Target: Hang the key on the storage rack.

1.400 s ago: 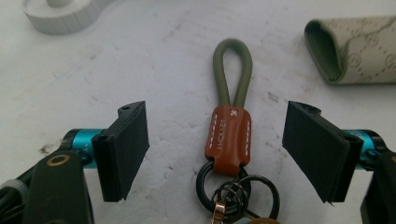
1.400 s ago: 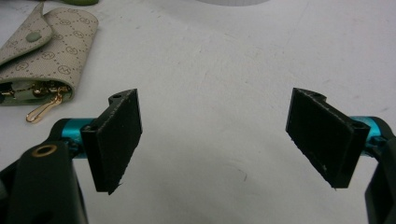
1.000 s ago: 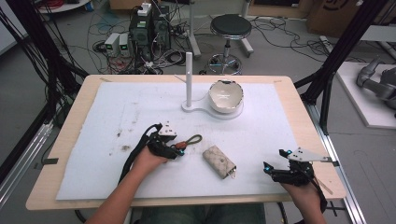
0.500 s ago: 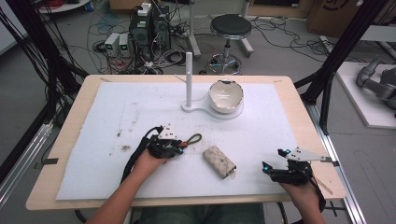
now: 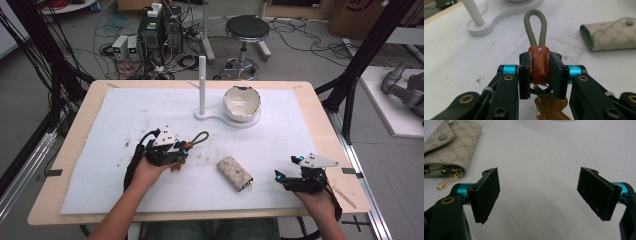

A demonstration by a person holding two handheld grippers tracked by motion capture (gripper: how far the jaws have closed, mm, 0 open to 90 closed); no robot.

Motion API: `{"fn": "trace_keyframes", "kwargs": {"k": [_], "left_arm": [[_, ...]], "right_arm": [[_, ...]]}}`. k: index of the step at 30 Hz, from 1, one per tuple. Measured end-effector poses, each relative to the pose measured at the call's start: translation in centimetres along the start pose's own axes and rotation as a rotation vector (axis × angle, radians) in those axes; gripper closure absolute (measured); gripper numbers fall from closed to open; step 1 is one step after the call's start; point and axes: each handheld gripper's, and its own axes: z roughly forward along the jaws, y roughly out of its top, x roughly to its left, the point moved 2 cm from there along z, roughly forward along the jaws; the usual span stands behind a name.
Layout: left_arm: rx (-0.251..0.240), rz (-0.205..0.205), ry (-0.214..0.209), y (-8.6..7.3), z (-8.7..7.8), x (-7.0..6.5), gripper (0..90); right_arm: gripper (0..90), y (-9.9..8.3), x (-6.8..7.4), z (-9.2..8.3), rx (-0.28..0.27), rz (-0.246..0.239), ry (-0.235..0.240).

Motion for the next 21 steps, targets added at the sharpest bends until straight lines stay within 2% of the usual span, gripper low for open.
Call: {"fn": "trace_keyframes", "kwargs": {"k": [5,14,17,21], "left_arm": [[-0.015,0.015,0.015,0.6,-0.9,0.0,71.4],[-0.077,-0.006,0.059,2.2,-2.9,1.4,72.0],[-0.096,-0.005,0.072,3.2,-3.3,1.8,72.1],[-0.107,0.020,0.089,5.0,-4.0,2.2,72.1]], "right_arm": [[18.7,0.5,0.3,0.5,0.000,-0.011,0.005],[18.6,0.9,0.4,1.3,0.004,-0.020,0.021],[18.6,1.0,0.5,1.4,0.009,-0.025,0.027],[18.6,1.1,0.6,1.5,0.008,-0.031,0.029]]}}
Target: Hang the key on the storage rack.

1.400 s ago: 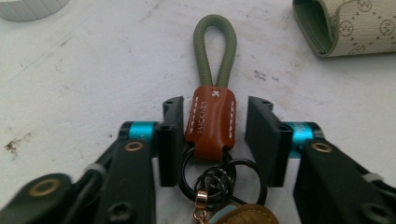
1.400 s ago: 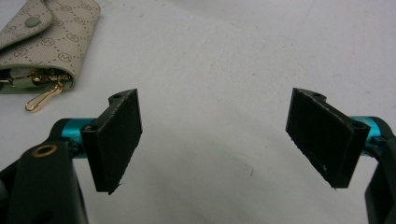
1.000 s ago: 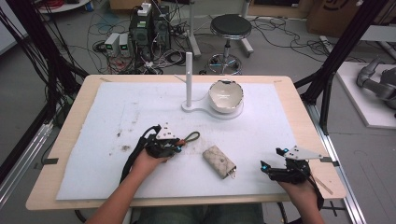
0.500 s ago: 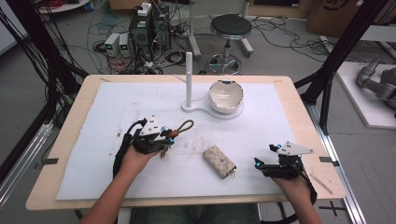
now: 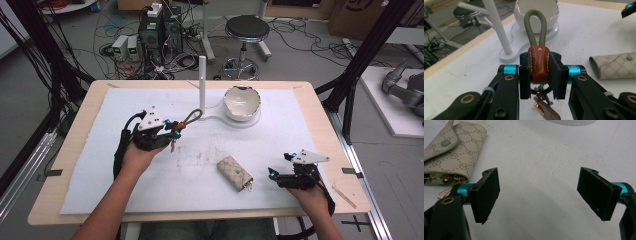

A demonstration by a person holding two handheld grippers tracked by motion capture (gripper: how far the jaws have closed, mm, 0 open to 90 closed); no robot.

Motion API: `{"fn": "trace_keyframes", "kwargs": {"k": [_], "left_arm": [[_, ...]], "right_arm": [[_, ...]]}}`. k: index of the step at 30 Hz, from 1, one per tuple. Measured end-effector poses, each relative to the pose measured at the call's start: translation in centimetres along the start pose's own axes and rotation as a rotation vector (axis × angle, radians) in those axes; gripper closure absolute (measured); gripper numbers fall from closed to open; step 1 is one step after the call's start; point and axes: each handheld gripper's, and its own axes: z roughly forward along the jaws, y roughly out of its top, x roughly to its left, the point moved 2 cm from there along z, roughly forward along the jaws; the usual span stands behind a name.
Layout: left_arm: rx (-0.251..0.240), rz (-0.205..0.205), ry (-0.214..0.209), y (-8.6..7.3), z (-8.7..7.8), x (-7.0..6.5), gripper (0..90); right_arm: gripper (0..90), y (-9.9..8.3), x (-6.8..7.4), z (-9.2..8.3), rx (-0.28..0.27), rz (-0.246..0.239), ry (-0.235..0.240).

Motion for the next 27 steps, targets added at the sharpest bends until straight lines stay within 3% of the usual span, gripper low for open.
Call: {"fn": "trace_keyframes", "kwargs": {"k": [4,9,16,22,27], "left_arm": [[-0.014,0.030,0.024,2.2,-0.4,0.9,72.1],[-0.043,0.007,0.042,4.2,-0.5,2.2,72.1],[-0.039,0.018,0.062,6.5,0.1,3.3,72.0],[-0.055,0.013,0.031,8.2,1.0,4.0,72.0],[-0.041,0.007,-0.023,8.7,2.0,4.6,72.0]], "right_arm": [[18.6,0.0,0.0,0.1,-0.003,0.000,0.000],[18.6,0.0,0.1,0.1,0.003,0.001,0.005],[18.6,0.2,0.4,0.3,0.004,-0.011,0.013],[18.6,0.1,0.3,0.2,0.003,-0.001,0.011],[18.7,0.1,0.3,0.2,0.003,-0.005,0.011]]}}
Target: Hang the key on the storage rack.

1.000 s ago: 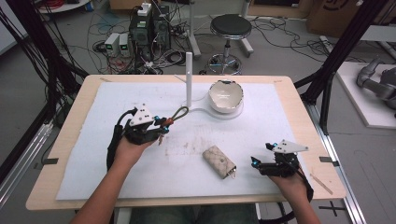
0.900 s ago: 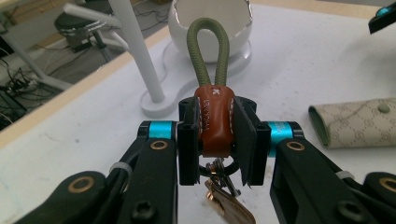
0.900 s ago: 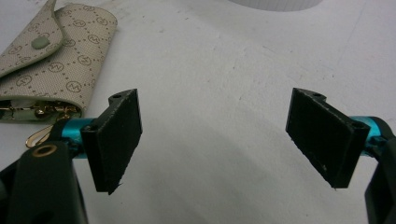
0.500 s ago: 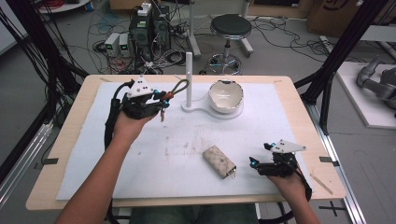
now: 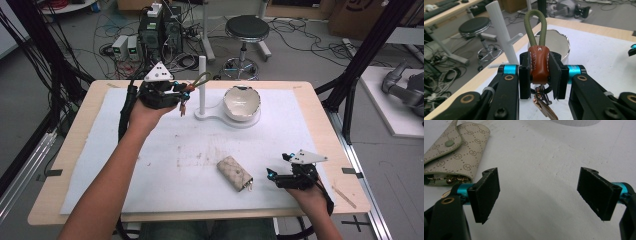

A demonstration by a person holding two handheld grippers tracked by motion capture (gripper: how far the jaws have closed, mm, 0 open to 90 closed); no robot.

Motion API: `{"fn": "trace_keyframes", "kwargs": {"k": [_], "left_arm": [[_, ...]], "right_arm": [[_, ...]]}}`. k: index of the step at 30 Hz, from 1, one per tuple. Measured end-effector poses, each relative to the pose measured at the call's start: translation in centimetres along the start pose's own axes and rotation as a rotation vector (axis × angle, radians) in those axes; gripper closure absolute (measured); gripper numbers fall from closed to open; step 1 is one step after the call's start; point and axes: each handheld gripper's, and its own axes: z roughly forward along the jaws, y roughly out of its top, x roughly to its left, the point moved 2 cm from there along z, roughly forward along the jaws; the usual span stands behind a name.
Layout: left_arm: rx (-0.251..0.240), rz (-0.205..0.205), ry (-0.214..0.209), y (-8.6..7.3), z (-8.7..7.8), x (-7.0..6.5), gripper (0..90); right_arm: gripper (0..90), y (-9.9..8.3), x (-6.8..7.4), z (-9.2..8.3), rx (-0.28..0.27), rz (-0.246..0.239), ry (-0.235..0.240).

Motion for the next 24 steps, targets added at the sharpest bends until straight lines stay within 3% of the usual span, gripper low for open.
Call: {"fn": "trace_keyframes", "kwargs": {"k": [6,16,24], "left_arm": [[0.040,0.000,0.023,-0.4,0.9,0.9,72.0],[0.067,-0.025,0.041,-1.3,2.1,1.8,71.1],[0.068,-0.049,0.034,-1.8,2.1,1.9,58.8]], "right_arm": [[18.7,0.0,-0.1,0.0,-0.001,-0.002,0.002],[18.6,-0.1,0.0,0.0,0.004,0.002,0.001],[18.6,-0.1,0.0,0.0,0.003,0.002,0.001]]}}
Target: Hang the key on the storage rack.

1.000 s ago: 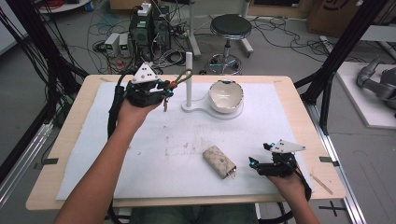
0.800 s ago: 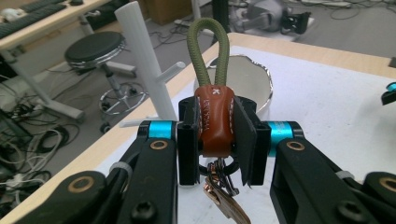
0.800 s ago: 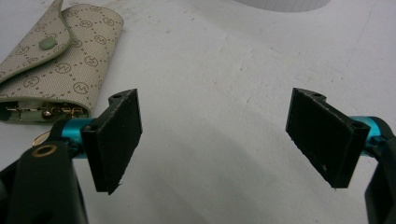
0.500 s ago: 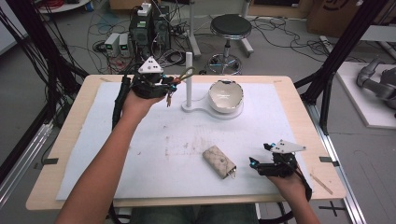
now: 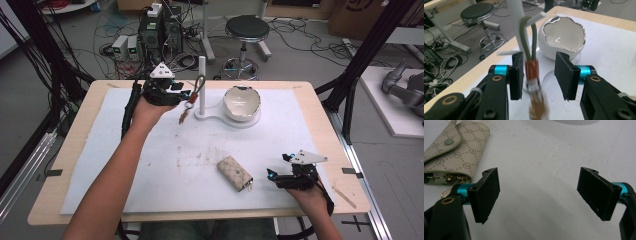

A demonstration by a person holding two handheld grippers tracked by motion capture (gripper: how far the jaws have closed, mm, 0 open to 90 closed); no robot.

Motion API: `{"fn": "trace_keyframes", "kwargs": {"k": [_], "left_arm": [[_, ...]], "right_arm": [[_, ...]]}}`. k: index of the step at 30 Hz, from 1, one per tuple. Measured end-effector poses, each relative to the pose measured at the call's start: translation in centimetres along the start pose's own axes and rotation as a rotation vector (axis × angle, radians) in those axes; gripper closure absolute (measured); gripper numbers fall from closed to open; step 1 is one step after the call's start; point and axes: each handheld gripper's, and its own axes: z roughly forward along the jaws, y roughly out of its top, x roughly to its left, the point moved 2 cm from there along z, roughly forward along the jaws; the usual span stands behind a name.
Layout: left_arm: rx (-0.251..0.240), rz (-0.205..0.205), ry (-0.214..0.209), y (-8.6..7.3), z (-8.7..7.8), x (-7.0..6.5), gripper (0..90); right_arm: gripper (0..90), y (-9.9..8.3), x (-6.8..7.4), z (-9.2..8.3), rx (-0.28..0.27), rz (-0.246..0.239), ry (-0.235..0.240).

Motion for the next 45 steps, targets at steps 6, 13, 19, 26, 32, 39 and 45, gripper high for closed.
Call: {"fn": "trace_keyframes", "kwargs": {"k": [6,13,19,26,32,39,45], "left_arm": [[-0.014,-0.012,-0.039,-0.6,-0.8,-0.5,56.1],[-0.010,-0.031,-0.100,-2.5,-2.2,-1.2,52.8],[-0.034,-0.060,-0.134,-4.5,-3.5,-1.9,49.1],[-0.041,-0.082,-0.179,-7.2,-3.8,-2.8,45.5],[-0.035,-0.083,-0.221,-9.5,-3.7,-4.2,41.3],[-0.033,-0.111,-0.235,-12.5,-3.9,-6.2,36.4],[-0.026,-0.127,-0.209,-13.9,-4.5,-6.6,35.9]], "right_arm": [[18.6,0.1,0.1,0.0,-0.002,0.002,0.002],[18.7,0.1,0.3,0.0,-0.001,0.000,0.005],[18.6,0.1,0.4,0.0,0.001,-0.002,0.012],[18.6,0.2,0.6,0.1,0.002,-0.004,0.014],[18.6,0.2,0.6,0.2,0.007,-0.009,0.019],[18.6,0.1,0.6,0.1,0.002,-0.001,0.018],[18.6,0.4,0.7,0.2,-0.008,0.004,0.025]]}}
